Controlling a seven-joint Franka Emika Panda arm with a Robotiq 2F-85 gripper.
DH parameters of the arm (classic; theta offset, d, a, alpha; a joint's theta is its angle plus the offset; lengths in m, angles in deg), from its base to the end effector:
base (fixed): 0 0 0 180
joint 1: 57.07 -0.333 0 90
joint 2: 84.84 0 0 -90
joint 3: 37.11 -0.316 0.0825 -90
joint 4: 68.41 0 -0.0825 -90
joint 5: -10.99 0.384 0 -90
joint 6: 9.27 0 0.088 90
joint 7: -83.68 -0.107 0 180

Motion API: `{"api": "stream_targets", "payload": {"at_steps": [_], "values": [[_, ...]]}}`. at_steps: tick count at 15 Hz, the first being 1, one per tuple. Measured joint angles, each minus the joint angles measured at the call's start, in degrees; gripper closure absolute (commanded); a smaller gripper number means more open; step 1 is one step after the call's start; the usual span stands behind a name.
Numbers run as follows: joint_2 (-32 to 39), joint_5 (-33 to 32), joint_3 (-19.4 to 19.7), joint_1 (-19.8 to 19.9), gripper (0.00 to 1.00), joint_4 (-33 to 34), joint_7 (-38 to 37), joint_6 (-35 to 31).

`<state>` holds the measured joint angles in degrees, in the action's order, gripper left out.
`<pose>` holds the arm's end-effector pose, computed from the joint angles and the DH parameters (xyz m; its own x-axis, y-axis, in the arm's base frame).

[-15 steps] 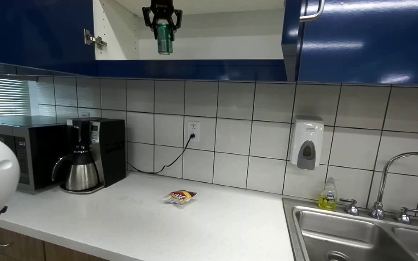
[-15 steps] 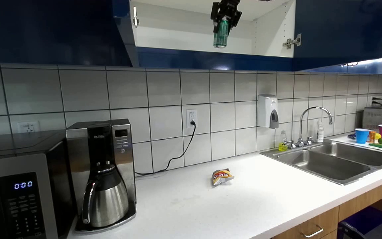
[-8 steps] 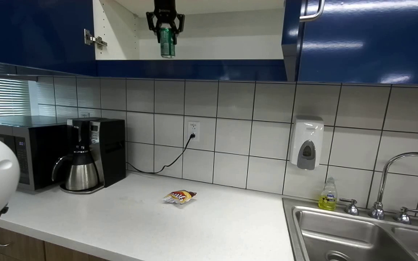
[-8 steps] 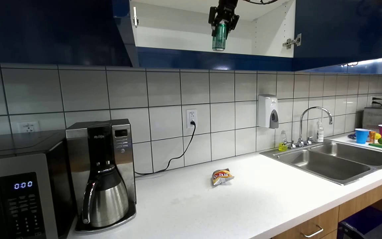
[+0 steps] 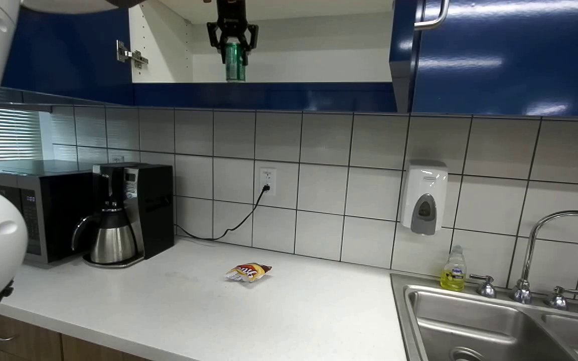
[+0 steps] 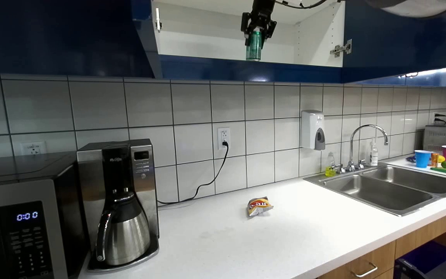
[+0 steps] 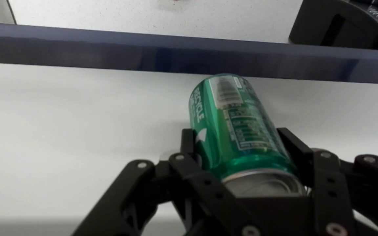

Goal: Put the soda can into the cupboard

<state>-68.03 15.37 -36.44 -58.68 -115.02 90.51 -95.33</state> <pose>0.5989 0.0203 0.7926 0.9100 0.1405 0.3901 0.1604 -0.9869 -0.0187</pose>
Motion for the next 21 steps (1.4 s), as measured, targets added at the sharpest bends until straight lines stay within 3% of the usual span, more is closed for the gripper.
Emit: {"api": "stream_targets", "payload": {"at_steps": [7,9,12,21], "values": [[3.4,0.0,0.1,0.0,0.61,5.8,-1.4,3.1],[4.1,0.0,0.1,0.0,0.11,7.0,-1.9,3.8],[5.0,0.0,0.3,0.0,0.01,8.3,-2.6,4.6],[7.1,0.0,1.3,0.0,0.0,10.6,-4.5,5.7]]}}
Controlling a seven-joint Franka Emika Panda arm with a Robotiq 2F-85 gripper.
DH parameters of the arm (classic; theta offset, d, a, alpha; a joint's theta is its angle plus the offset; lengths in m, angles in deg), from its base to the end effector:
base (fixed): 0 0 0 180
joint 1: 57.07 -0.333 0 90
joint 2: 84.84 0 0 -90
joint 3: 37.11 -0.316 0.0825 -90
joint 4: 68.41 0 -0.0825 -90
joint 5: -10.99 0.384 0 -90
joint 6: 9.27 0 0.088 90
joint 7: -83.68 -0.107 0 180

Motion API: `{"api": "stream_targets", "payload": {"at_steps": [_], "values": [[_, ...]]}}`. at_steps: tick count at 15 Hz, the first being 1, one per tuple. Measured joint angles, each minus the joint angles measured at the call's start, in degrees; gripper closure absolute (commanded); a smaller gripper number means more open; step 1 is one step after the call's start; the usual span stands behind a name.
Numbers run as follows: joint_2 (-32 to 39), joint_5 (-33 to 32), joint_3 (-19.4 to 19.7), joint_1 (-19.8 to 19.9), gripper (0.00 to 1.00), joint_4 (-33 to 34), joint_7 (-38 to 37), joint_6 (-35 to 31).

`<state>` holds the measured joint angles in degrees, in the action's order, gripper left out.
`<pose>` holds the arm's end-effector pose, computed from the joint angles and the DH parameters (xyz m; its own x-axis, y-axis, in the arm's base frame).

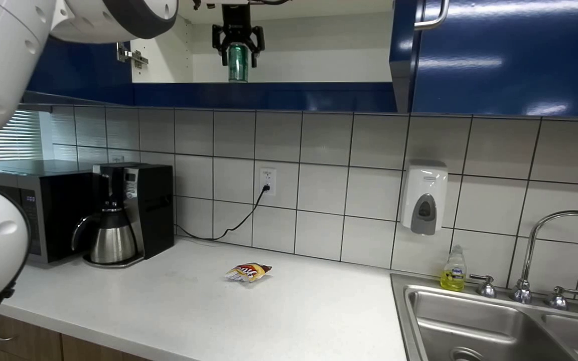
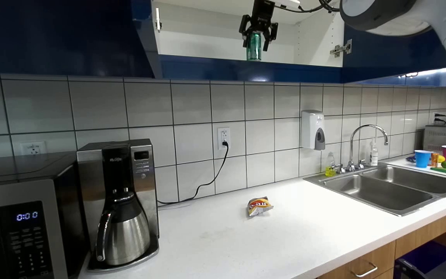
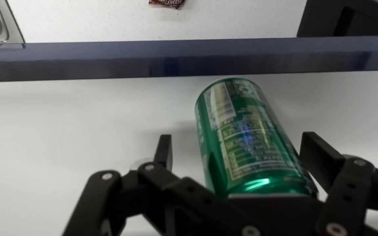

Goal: Put the soda can into the cupboard

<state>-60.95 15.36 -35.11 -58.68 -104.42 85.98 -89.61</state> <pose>0.6139 0.0132 0.7832 0.9346 0.0542 0.3514 0.0720 -0.9967 -0.0377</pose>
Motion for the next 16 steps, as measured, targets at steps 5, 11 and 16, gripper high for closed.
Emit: {"api": "stream_targets", "payload": {"at_steps": [5,11,16], "values": [[0.2,0.0,0.4,0.1,0.0,0.8,0.0,0.0],[0.2,0.0,0.9,0.2,0.0,1.8,0.0,0.6],[-0.3,0.1,0.9,0.3,0.0,2.3,0.2,1.4]]}}
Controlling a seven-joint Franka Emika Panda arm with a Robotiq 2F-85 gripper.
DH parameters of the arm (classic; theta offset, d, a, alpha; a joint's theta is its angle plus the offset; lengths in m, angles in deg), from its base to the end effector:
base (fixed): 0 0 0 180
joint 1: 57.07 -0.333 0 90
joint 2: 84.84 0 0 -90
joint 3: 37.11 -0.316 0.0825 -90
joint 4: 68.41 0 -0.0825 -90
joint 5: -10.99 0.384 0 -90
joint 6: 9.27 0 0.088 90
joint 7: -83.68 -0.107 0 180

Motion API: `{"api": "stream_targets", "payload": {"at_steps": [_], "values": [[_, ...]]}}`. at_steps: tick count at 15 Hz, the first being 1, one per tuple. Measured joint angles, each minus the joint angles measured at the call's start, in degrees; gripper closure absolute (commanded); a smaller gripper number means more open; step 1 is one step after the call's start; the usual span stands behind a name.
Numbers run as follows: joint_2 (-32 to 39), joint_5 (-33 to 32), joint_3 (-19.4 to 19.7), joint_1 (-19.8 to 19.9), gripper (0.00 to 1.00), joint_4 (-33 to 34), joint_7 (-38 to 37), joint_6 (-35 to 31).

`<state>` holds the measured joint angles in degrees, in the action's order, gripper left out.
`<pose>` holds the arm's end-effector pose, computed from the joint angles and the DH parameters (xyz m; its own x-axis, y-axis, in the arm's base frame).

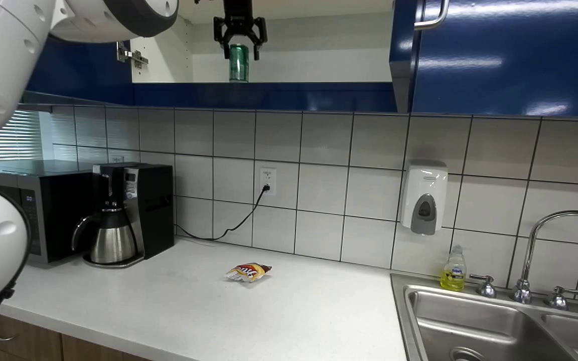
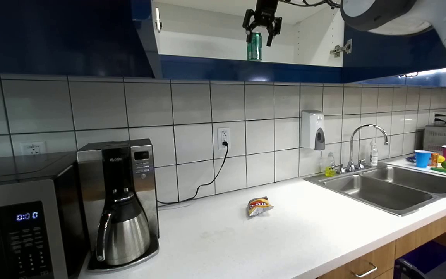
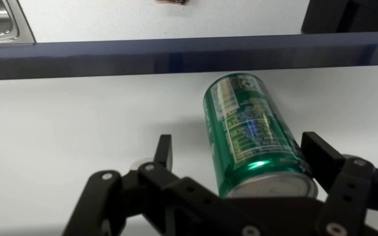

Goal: Put the soda can into the cupboard

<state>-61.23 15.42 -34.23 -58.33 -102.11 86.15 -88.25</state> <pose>0.6019 0.0043 0.7997 0.9275 0.0429 0.3714 0.0577 -0.9979 -0.0289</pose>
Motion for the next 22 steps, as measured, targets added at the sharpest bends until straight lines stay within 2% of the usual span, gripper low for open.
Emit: {"api": "stream_targets", "payload": {"at_steps": [10,22], "values": [[-2.1,0.4,0.0,0.7,0.0,0.3,1.5,2.0],[-8.1,1.2,0.0,2.4,0.0,-1.8,7.6,10.7]]}}
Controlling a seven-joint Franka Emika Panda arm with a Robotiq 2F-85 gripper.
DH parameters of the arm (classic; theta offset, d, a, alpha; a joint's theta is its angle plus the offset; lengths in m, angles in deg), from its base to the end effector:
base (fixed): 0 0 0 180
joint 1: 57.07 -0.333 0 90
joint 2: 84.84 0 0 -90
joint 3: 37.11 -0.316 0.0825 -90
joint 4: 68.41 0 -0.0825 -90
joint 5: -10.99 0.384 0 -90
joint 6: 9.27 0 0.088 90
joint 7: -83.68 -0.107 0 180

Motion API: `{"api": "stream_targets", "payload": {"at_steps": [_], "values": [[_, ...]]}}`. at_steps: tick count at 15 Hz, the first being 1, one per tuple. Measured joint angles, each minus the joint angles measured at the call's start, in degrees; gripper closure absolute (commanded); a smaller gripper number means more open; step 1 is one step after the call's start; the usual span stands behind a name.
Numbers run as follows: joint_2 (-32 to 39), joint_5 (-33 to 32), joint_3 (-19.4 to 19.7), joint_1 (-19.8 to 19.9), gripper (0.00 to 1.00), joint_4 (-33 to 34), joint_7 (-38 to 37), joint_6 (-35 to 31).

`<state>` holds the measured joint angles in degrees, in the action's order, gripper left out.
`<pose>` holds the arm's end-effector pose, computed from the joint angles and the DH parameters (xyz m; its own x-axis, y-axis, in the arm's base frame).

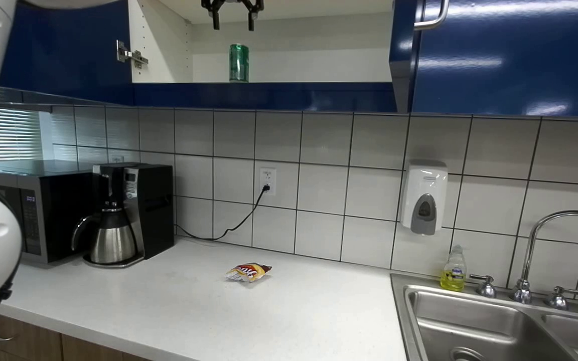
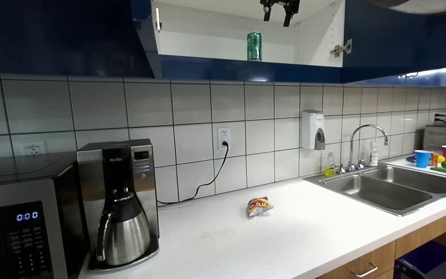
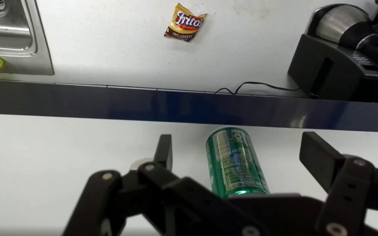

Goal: Put the soda can into the cupboard

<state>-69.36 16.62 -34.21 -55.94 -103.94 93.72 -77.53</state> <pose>0.5257 -0.0162 0.8456 0.9409 0.1494 0.3041 0.1599 -0.9871 -0.0099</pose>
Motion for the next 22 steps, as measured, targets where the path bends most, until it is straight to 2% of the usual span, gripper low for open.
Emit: {"api": "stream_targets", "payload": {"at_steps": [5,9,16,22], "values": [[-4.2,1.0,0.0,0.8,0.0,-4.9,2.2,1.5],[-9.3,1.2,0.0,0.8,0.0,-12.3,3.9,1.5],[-20.5,1.6,0.3,0.8,0.0,-31.1,7.3,-0.4],[-30.0,3.7,1.2,0.8,0.0,-49.5,11.4,-7.1]]}}
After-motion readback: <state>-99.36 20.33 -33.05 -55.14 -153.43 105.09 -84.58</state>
